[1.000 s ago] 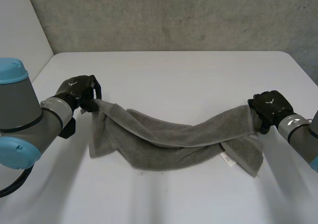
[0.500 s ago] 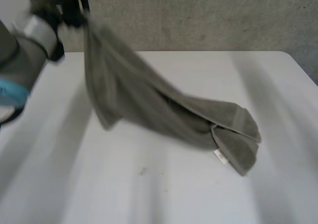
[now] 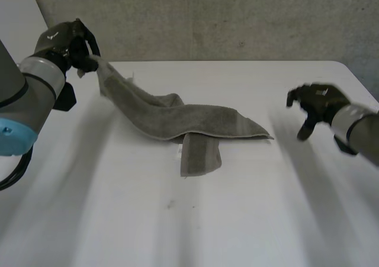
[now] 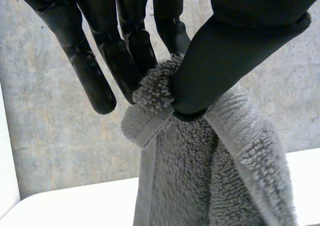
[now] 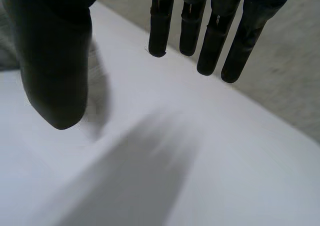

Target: Fold the towel.

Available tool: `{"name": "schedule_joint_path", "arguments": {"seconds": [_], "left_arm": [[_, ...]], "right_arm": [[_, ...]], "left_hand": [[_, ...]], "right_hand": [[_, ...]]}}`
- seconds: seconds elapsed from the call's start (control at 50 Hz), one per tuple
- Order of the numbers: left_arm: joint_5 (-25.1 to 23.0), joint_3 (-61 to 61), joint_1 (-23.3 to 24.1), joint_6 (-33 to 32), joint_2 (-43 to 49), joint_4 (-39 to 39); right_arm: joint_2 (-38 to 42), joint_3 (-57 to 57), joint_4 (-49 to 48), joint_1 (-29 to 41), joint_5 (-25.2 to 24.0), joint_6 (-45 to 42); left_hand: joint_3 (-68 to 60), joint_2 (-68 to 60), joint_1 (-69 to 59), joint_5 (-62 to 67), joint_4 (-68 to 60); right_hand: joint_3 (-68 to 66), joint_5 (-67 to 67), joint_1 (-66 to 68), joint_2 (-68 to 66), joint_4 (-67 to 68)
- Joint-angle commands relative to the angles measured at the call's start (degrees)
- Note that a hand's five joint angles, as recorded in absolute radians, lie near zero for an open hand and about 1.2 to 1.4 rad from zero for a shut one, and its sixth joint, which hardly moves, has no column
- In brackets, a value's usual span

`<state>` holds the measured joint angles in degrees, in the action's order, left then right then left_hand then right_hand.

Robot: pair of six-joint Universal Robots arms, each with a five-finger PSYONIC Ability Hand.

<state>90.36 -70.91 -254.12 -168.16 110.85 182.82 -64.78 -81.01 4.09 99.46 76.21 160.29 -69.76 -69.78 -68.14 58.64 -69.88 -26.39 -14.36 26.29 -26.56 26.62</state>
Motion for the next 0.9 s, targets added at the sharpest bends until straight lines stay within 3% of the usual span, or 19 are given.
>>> {"name": "schedule_joint_path", "arguments": {"seconds": [0.02, 0.32, 0.66, 0.76, 0.78, 0.8, 0.84, 0.9], "left_arm": [[-0.01, -3.0, 0.2, 0.37, -3.71, 0.87], [-0.01, -5.29, 0.9, 0.55, -9.08, 2.1], [-0.01, -5.38, 0.46, 0.64, -9.08, 2.36], [0.08, -5.38, 0.46, 0.64, -9.08, 2.36], [0.08, -5.47, 0.46, 0.64, -9.08, 2.36], [0.08, -5.47, 0.55, 0.64, -9.08, 2.36], [-0.01, -5.47, 0.55, 0.64, -8.99, 2.45], [-0.01, -5.38, 0.55, 0.55, -8.9, 2.45]], "right_arm": [[-1.31, -9.86, -9.98, 4.34, 0.26, 0.2], [9.57, -4.78, -20.78, 10.57, 5.61, 0.38], [20.84, 6.39, -24.04, 11.9, 10.1, -3.4], [22.95, 9.38, -24.22, 11.9, 10.45, -3.93], [23.56, 10.51, -24.13, 11.9, 10.89, -3.93], [23.91, 11.57, -24.04, 11.9, 10.98, -3.84], [23.57, 11.93, -23.95, 11.9, 11.07, -3.76], [20.59, 12.19, -23.86, 11.37, 11.07, -3.23]], "left_hand": [[-10.24, -10.22, -11.86, 11.36, -10.12], [-10.24, -10.22, -11.86, 11.36, -10.12], [-10.24, -10.22, -11.86, 11.36, -10.12], [-10.24, -10.22, -11.86, 11.36, -10.12], [-10.24, -10.22, -11.86, 11.36, -10.12], [-10.24, -10.22, -11.86, 11.36, -10.12], [-10.24, -10.22, -11.86, 11.36, -10.12], [-10.24, -10.22, -11.86, 11.36, -10.12]], "right_hand": [[2.85, 0.82, -2.75, 3.02, -3.08], [-0.34, -2.37, 0.44, -0.17, 0.11], [-11.95, -13.98, 12.05, -11.78, 11.72], [-21.71, -23.74, 21.8, -21.54, 21.48], [-27.04, -29.07, 27.13, -26.87, 26.81], [-45.91, -47.94, 46.0, -45.74, 45.68], [-53.53, -55.56, 53.63, -53.36, 53.31], [-53.61, -55.64, 53.71, -53.44, 53.38]]}}
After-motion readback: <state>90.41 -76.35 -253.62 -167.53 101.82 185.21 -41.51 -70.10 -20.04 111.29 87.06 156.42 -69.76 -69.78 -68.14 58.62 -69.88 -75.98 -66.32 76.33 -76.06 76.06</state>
